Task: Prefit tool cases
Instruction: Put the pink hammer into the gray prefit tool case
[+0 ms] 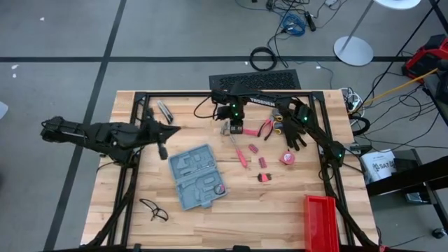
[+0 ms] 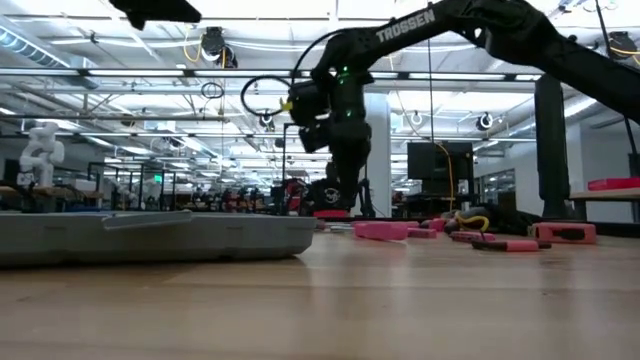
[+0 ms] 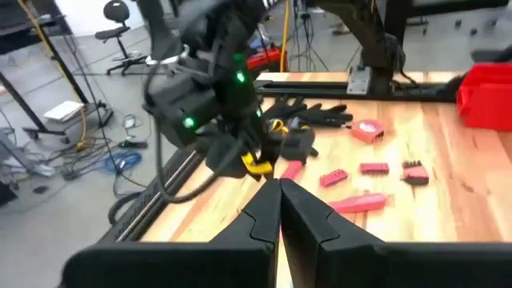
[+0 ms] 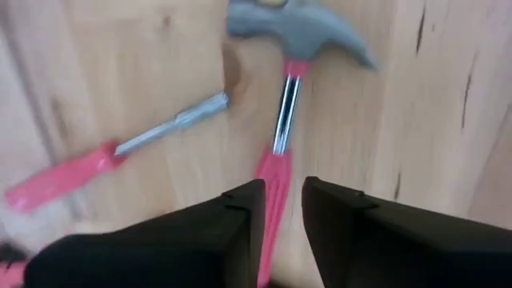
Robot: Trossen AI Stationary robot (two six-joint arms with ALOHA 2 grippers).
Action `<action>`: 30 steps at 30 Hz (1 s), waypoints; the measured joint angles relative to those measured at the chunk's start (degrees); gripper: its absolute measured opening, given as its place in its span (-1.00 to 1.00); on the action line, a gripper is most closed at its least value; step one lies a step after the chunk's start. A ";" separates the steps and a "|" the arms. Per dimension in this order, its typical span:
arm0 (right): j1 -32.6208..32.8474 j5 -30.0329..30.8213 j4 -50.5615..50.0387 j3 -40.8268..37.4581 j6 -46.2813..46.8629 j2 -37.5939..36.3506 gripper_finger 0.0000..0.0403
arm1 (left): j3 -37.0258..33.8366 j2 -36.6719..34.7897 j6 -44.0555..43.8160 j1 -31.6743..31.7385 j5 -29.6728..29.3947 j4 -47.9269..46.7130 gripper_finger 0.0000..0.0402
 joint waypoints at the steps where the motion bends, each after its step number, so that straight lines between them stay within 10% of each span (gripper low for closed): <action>1: -0.24 -0.18 -0.62 -0.02 0.20 -0.98 -0.61 | 0.00 1.02 0.96 0.03 -0.01 1.53 -0.89; 11: 1.60 -0.15 -5.26 -2.79 8.36 -19.21 -0.58 | 3.86 16.79 11.70 10.78 2.19 7.44 -0.47; 24: 19.14 9.02 4.10 -26.46 34.38 -49.13 -0.58 | 17.99 49.84 27.16 31.70 37.53 9.69 -0.45; 30: 28.95 9.45 9.18 -41.07 49.90 -58.48 -0.58 | 22.65 60.44 27.77 33.85 42.74 8.30 -0.45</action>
